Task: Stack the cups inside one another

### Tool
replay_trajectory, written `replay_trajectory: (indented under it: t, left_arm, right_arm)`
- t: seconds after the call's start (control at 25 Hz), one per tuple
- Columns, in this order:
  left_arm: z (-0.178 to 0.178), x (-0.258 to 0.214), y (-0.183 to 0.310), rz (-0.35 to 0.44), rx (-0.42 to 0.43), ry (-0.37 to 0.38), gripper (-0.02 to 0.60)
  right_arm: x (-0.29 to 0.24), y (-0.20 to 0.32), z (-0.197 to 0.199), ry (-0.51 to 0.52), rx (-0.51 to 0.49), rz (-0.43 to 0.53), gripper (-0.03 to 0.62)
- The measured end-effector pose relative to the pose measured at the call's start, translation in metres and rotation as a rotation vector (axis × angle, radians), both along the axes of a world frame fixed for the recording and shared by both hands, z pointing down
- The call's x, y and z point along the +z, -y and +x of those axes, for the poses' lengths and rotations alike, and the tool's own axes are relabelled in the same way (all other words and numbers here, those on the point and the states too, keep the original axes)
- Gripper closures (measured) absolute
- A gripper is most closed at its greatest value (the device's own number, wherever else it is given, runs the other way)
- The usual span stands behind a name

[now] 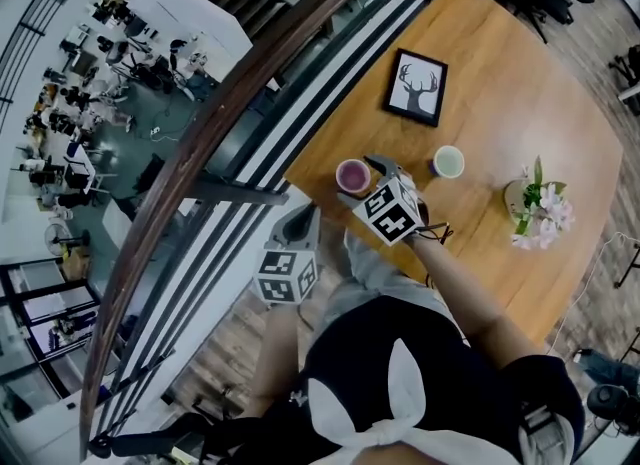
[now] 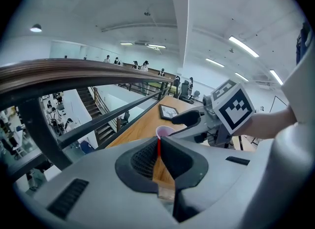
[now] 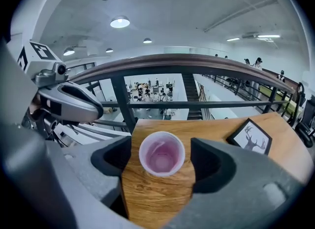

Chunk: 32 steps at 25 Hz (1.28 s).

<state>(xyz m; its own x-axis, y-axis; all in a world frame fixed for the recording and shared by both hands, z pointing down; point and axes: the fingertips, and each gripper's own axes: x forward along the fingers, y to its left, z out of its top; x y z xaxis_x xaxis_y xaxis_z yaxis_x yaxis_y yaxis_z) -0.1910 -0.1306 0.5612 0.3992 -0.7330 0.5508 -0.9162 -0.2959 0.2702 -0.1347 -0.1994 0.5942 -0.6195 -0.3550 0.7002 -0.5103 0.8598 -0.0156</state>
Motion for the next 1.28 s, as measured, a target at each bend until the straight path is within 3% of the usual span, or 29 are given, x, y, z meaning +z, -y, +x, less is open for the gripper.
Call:
replay_trajectory:
  t: [0.36,0.48,0.64,1.0,1.28]
  left_arm:
    - [0.005,0.004,0.003,-0.009,-0.009,-0.013,0.549]
    - [0.008,0.005,0.004,-0.008,-0.010,-0.016,0.549]
    - [0.009,0.005,0.006,-0.006,-0.011,-0.019,0.549]
    - [0.015,-0.001,0.008,0.006,0.003,-0.017,0.549]
    - [0.019,-0.009,0.012,0.021,0.018,-0.009,0.549]
  right_arm:
    - [0.018,-0.001,-0.001,-0.059,-0.036,-0.024,0.221]
    - [0.020,0.000,0.001,-0.065,-0.046,-0.014,0.279]
    - [0.018,0.001,0.003,-0.069,-0.050,-0.002,0.281]
    - [-0.007,0.002,0.006,-0.034,-0.053,0.031,0.281]
    - [-0.048,-0.003,0.006,0.064,-0.040,0.059,0.283]
